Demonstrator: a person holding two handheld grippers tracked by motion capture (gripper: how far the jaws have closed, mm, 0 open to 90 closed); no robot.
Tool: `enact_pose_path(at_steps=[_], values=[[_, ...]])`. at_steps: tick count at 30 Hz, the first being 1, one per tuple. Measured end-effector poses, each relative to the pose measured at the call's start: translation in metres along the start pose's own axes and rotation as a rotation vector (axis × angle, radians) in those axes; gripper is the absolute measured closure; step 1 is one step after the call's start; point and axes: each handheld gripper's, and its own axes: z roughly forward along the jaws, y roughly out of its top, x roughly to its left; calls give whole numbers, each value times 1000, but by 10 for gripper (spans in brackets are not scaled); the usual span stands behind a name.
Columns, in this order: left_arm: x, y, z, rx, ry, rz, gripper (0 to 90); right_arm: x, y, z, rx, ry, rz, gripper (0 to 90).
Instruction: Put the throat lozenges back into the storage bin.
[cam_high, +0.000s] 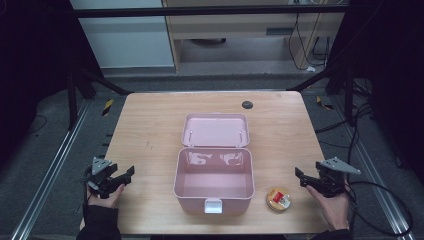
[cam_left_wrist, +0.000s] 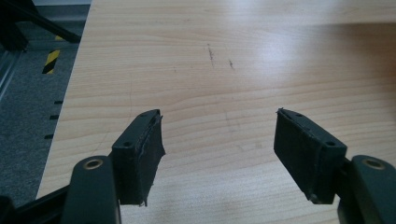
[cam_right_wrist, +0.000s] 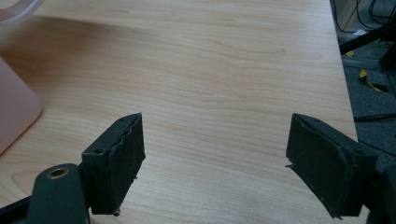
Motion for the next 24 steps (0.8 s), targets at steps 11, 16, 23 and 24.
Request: enact_pose_path(at_steps=[11, 16, 23, 24], values=[[-8, -2, 6, 43, -40, 45, 301, 7, 14, -4, 19, 49, -67, 176], [-9, -3, 8, 57, -44, 59, 296, 9, 25, -7, 12, 75, -80, 156], [-10, -4, 10, 68, -41, 70, 289, 16, 49, -11, 6, 102, -130, 143], [-10, -4, 10, 69, -40, 73, 289, 16, 49, -11, 6, 102, -130, 143]])
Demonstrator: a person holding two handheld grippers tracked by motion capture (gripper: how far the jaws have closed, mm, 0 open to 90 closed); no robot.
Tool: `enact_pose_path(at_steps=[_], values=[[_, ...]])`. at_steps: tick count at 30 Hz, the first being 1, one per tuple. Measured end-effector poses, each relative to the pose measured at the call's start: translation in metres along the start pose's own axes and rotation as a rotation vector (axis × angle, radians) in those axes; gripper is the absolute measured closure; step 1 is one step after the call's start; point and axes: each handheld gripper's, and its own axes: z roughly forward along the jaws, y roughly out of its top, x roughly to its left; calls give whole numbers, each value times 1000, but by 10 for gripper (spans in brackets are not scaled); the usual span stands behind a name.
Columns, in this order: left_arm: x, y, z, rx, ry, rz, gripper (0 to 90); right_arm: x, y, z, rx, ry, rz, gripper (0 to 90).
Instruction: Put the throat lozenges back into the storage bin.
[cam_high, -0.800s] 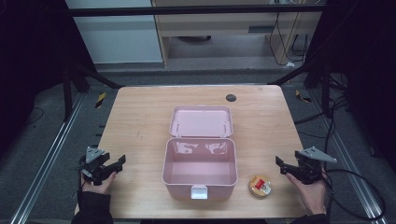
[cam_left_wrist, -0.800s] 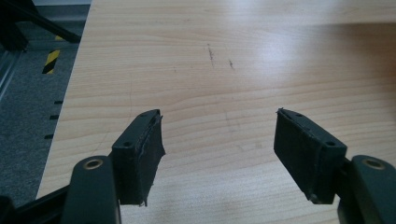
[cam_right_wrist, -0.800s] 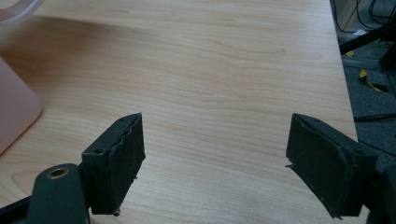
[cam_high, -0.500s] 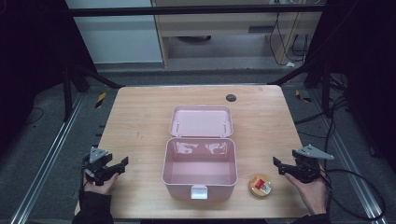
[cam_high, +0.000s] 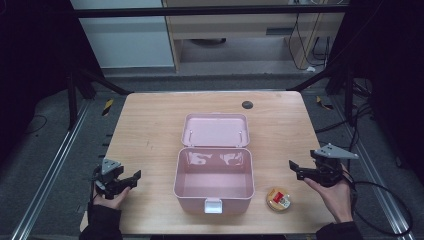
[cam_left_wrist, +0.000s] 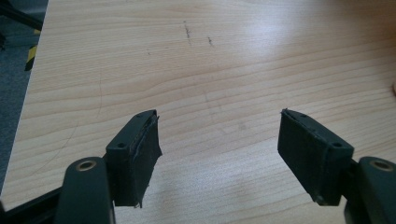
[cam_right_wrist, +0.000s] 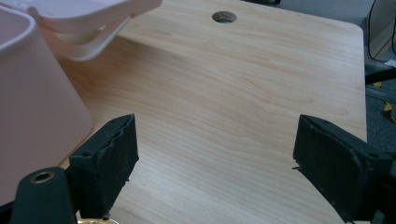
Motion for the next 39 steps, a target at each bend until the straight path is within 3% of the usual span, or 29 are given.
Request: enact_pose_path(at_steps=[15, 19, 30, 34, 39], values=[[-2, -1, 4, 32, -6, 15, 289, 9, 23, -5, 54, 51, -122, 122], [-2, -1, 5, 38, -10, 17, 289, 14, 28, -7, 72, 85, -166, 115], [-5, -2, 7, 49, -21, 31, 289, 24, 31, -4, 142, 141, -261, 99], [-5, -2, 7, 54, -24, 35, 289, 29, 31, -2, 164, 176, -316, 93], [-6, -2, 8, 57, -27, 39, 289, 33, 30, -1, 187, 208, -346, 90]])
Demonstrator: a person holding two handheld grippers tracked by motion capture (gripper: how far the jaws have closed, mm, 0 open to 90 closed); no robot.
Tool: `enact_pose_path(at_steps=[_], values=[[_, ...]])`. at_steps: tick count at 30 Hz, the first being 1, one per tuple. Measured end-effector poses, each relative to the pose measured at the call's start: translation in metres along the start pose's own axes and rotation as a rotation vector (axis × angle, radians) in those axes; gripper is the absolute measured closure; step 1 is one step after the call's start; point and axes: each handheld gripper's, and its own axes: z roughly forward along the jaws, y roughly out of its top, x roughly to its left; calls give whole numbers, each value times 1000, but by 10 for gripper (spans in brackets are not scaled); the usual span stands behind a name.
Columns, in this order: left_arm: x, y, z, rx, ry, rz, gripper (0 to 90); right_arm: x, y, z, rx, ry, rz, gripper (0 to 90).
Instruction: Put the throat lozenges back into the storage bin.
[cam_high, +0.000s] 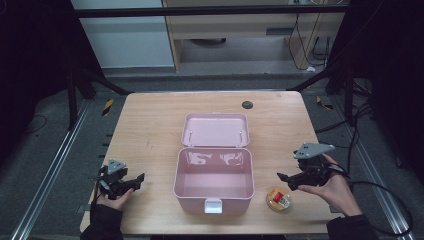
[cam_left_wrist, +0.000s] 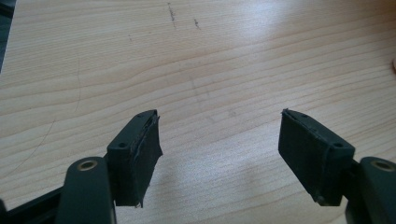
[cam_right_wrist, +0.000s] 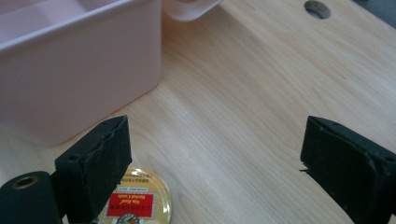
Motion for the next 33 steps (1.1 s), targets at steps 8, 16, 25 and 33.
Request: enact_pose_path(at_steps=[8, 16, 25, 33], values=[[-1, 0, 1, 8, -3, 9, 287, 8, -1, 5, 57, 54, -67, 93], [-1, 0, 2, 9, -4, 12, 287, 18, -6, 13, 141, 118, -159, 95], [-2, 0, 2, 12, -5, 16, 286, 24, -10, 17, 185, 162, -202, 97], [-2, 0, 2, 14, -3, 17, 285, 33, -16, 25, 265, 215, -263, 93]])
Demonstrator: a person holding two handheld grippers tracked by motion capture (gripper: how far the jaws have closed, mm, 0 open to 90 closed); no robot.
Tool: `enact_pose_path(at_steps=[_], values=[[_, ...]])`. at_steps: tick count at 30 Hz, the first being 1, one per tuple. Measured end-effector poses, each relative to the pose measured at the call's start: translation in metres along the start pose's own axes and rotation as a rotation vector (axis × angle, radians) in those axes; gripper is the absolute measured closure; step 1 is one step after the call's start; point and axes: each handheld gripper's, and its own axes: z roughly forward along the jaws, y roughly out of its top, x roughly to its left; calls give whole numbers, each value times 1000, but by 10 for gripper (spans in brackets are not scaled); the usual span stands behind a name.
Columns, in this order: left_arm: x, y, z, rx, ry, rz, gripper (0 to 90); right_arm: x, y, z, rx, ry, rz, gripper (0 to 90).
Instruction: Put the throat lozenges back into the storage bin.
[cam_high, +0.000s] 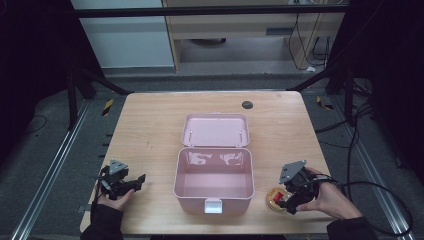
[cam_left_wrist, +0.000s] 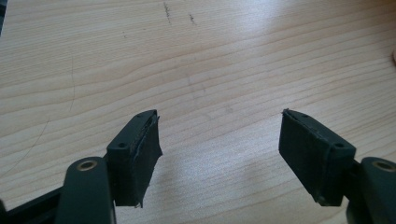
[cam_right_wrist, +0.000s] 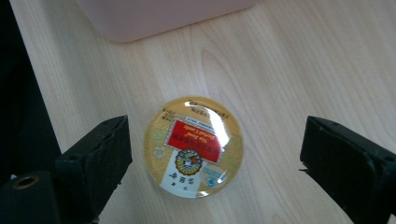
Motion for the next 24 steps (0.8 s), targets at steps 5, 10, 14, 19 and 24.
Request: enact_pose_path(at_steps=[5, 10, 14, 19, 24], values=[[0, 0, -1, -2, 1, 2, 285, 3, -3, 10, 37, 17, -18, 87], [0, 0, 0, 0, 1, 2, 285, 6, -4, 17, 67, 41, -39, 85], [-1, 0, 0, 1, 0, 3, 285, 6, -3, 22, 85, 53, -64, 88], [0, 0, 0, 1, -1, 3, 285, 6, -2, 27, 100, 58, -80, 91], [-1, 0, 0, 5, 0, 8, 285, 6, -1, 30, 116, 69, -92, 94]])
